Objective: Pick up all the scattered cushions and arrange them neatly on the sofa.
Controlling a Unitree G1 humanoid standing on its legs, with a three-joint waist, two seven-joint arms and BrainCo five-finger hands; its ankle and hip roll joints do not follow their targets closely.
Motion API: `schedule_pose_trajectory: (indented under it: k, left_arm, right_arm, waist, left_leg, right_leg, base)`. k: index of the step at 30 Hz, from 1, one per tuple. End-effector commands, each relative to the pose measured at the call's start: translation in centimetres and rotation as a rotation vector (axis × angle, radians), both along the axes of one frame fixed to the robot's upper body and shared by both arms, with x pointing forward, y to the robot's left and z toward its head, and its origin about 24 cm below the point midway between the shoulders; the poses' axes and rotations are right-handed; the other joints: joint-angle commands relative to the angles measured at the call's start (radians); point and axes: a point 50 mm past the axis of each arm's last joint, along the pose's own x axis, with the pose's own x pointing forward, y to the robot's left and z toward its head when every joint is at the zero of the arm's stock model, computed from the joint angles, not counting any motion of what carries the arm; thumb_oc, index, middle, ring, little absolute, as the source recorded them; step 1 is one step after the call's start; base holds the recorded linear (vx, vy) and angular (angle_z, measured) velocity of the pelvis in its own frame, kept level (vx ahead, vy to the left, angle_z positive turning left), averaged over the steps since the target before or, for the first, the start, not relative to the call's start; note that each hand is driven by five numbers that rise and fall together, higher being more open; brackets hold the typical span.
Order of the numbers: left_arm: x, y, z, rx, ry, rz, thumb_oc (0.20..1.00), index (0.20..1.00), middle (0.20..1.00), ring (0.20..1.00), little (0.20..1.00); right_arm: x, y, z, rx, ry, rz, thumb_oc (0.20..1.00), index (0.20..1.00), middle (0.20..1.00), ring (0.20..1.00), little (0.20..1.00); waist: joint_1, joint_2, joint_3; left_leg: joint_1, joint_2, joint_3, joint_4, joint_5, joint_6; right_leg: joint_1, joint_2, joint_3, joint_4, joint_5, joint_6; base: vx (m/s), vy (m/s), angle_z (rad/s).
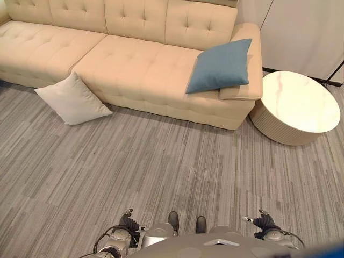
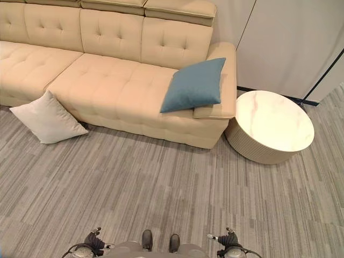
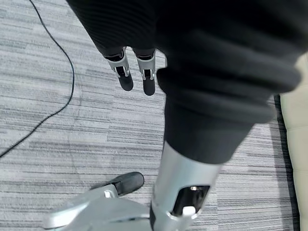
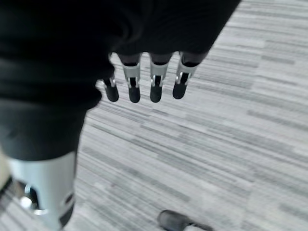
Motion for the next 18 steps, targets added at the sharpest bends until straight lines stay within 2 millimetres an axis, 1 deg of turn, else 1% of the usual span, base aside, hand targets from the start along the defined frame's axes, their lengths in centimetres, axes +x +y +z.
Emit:
schedule_pose_trajectory:
  k: [1,2,3,4,6,7,8,9,10,12,13,14,15,16,17,18]
  left_arm:
    - [1.7,-0.5,0.3,-0.002,-0.032,-0.009,1.0,1.0,1.0,1.0,1.0]
    - [2.3,-0.7,0.4,-0.002,-0.045,-0.025,1.0,1.0,1.0,1.0,1.0]
    - [3.3,-1.2,0.6,-0.006,-0.071,-0.05,1.0,1.0,1.0,1.0,1.0]
    - [3.7,-1.3,0.7,-0.007,-0.083,-0.054,1.0,1.0,1.0,1.0,1.0]
    - [4.1,-1.5,0.8,-0.014,-0.097,-0.055,1.0,1.0,1.0,1.0,1.0]
    - [4.1,-1.6,0.8,-0.018,-0.093,-0.057,1.0,1.0,1.0,1.0,1.0]
    - [4.1,-1.5,0.8,-0.016,-0.089,-0.067,1.0,1.0,1.0,1.0,1.0]
    - [4.1,-1.5,0.8,-0.016,-0.089,-0.067,1.0,1.0,1.0,1.0,1.0]
    - [3.8,-1.4,0.7,-0.02,-0.086,-0.058,1.0,1.0,1.0,1.0,1.0]
    - [3.3,-1.2,0.6,-0.02,-0.067,-0.049,1.0,1.0,1.0,1.0,1.0]
    - [2.7,-0.9,0.5,-0.016,-0.047,-0.049,1.0,1.0,1.0,1.0,1.0]
    - [2.6,-0.5,0.5,-0.012,-0.042,-0.05,1.0,1.0,1.0,1.0,1.0]
    - [2.5,-0.4,0.5,-0.009,-0.043,-0.045,1.0,1.0,1.0,1.0,1.0]
    - [2.5,0.1,0.6,0.001,-0.045,-0.033,1.0,1.0,1.0,1.0,1.0]
    - [2.6,0.4,0.7,0.006,-0.051,-0.028,1.0,1.0,1.0,1.0,1.0]
    - [2.9,0.8,0.9,0.011,-0.064,-0.024,1.0,1.0,1.0,1.0,1.0]
  right_arm:
    - [2.4,-0.5,0.7,-0.03,-0.065,0.026,1.0,1.0,1.0,1.0,1.0]
    - [2.5,-0.7,0.8,-0.035,-0.072,0.018,1.0,1.0,1.0,1.0,1.0]
    - [2.5,-1.2,0.9,-0.056,-0.067,0.014,1.0,1.0,1.0,1.0,1.0]
    - [2.6,-1.3,1.0,-0.06,-0.073,0.012,1.0,1.0,1.0,1.0,1.0]
    - [2.8,-1.4,1.1,-0.064,-0.075,0.008,1.0,1.0,1.0,1.0,1.0]
    - [2.6,-1.5,1.0,-0.06,-0.067,0.014,1.0,1.0,1.0,1.0,1.0]
    - [2.5,-1.5,1.0,-0.061,-0.06,0.02,1.0,1.0,1.0,1.0,1.0]
    - [2.5,-1.5,1.0,-0.061,-0.06,0.02,1.0,1.0,1.0,1.0,1.0]
    - [2.8,-1.5,1.1,-0.053,-0.071,0.022,1.0,1.0,1.0,1.0,1.0]
    - [2.6,-1.2,1.0,-0.046,-0.064,0.034,1.0,1.0,1.0,1.0,1.0]
    - [2.7,-0.9,0.9,-0.035,-0.058,0.055,1.0,1.0,1.0,1.0,1.0]
    - [2.9,-0.6,0.9,-0.027,-0.06,0.079,1.0,1.0,1.0,1.0,1.0]
    - [3.1,-0.4,0.9,-0.026,-0.065,0.086,1.0,1.0,1.0,1.0,1.0]
    - [3.8,-0.4,1.1,-0.027,-0.081,0.102,1.0,1.0,1.0,1.0,1.0]
    - [4.3,-0.4,1.3,-0.028,-0.096,0.107,1.0,1.0,1.0,1.0,1.0]
    - [5.1,-0.5,1.6,-0.029,-0.123,0.114,1.0,1.0,1.0,1.0,1.0]
  waist:
    - [-0.01,-0.026,0.008]
    - [-0.015,-0.029,0.02]
    - [-0.018,-0.042,0.046]
    - [-0.016,-0.045,0.056]
    - [-0.011,-0.048,0.062]
    - [-0.006,-0.055,0.057]
    - [0.001,-0.053,0.055]
    - [0.001,-0.053,0.055]
    - [0.009,-0.054,0.048]
    - [0.017,-0.055,0.038]
    - [0.029,-0.058,0.029]
    - [0.047,-0.058,0.023]
    - [0.055,-0.057,0.023]
    - [0.065,-0.052,0.03]
    - [0.066,-0.049,0.038]
    - [0.058,-0.034,0.05]
  left_leg:
    - [0.002,0.008,-0.192,0.064,-0.113,-0.006]
    - [-0.033,0.006,-0.195,0.121,-0.123,-0.012]
    - [-0.103,0.0,-0.194,0.243,-0.134,-0.028]
    - [-0.122,-0.007,-0.205,0.278,-0.125,-0.03]
    - [-0.155,-0.032,-0.241,0.3,-0.127,-0.025]
    - [-0.183,-0.057,-0.265,0.278,-0.125,-0.02]
    - [-0.219,-0.077,-0.262,0.257,-0.104,-0.016]
    - [-0.22,-0.077,-0.262,0.258,-0.105,-0.015]
    - [-0.218,-0.08,-0.261,0.25,-0.1,-0.013]
    - [-0.201,-0.085,-0.27,0.24,-0.104,-0.003]
    - [-0.18,-0.083,-0.265,0.222,-0.11,0.009]
    - [-0.162,-0.087,-0.258,0.208,-0.12,0.026]
    - [-0.154,-0.088,-0.254,0.206,-0.126,0.034]
    - [-0.132,-0.09,-0.249,0.2,-0.135,0.052]
    - [-0.125,-0.09,-0.246,0.199,-0.136,0.062]
    - [-0.106,-0.085,-0.252,0.188,-0.139,0.076]
  right_leg:
    - [0.0,-0.053,0.015,-0.05,0.061,0.072]
    - [-0.002,-0.052,0.014,-0.046,0.054,0.062]
    - [0.006,-0.055,0.005,-0.048,0.052,0.045]
    - [0.008,-0.056,0.005,-0.049,0.052,0.042]
    - [0.01,-0.057,0.009,-0.051,0.05,0.041]
    - [0.016,-0.057,0.014,-0.056,0.044,0.046]
    - [0.022,-0.053,0.019,-0.057,0.037,0.047]
    - [0.022,-0.053,0.019,-0.057,0.037,0.047]
    - [0.027,-0.049,0.032,-0.056,0.024,0.05]
    - [0.03,-0.052,0.043,-0.043,0.013,0.053]
    - [0.032,-0.06,0.049,-0.021,0.006,0.061]
    - [0.019,-0.077,0.046,0.027,0.001,0.079]
    - [0.006,-0.082,0.052,0.06,0.002,0.087]
    - [-0.039,-0.089,0.055,0.153,0.028,0.114]
    - [-0.073,-0.092,0.055,0.212,0.052,0.131]
    - [-0.128,-0.089,0.046,0.309,0.072,0.148]
  base:
    - [-0.05,-0.157,0.25]
    - [-0.09,-0.199,0.42]
    - [-0.06,-0.135,0.56]
    - [-0.03,-0.101,0.46]
    - [0.07,-0.003,0.03]
    - [0.18,0.061,0.02]
    - [0.16,0.063,0.05]
    - [0.15,0.108,-0.01]
    - [0.13,0.106,-0.3]
    - [0.2,0.16,-0.62]
    - [0.24,0.234,-0.56]
    - [0.22,0.239,-0.46]
    - [0.16,0.229,-0.67]
    - [0.11,0.16,-0.81]
    - [0.11,0.197,-0.8]
    - [0.09,0.154,-0.34]
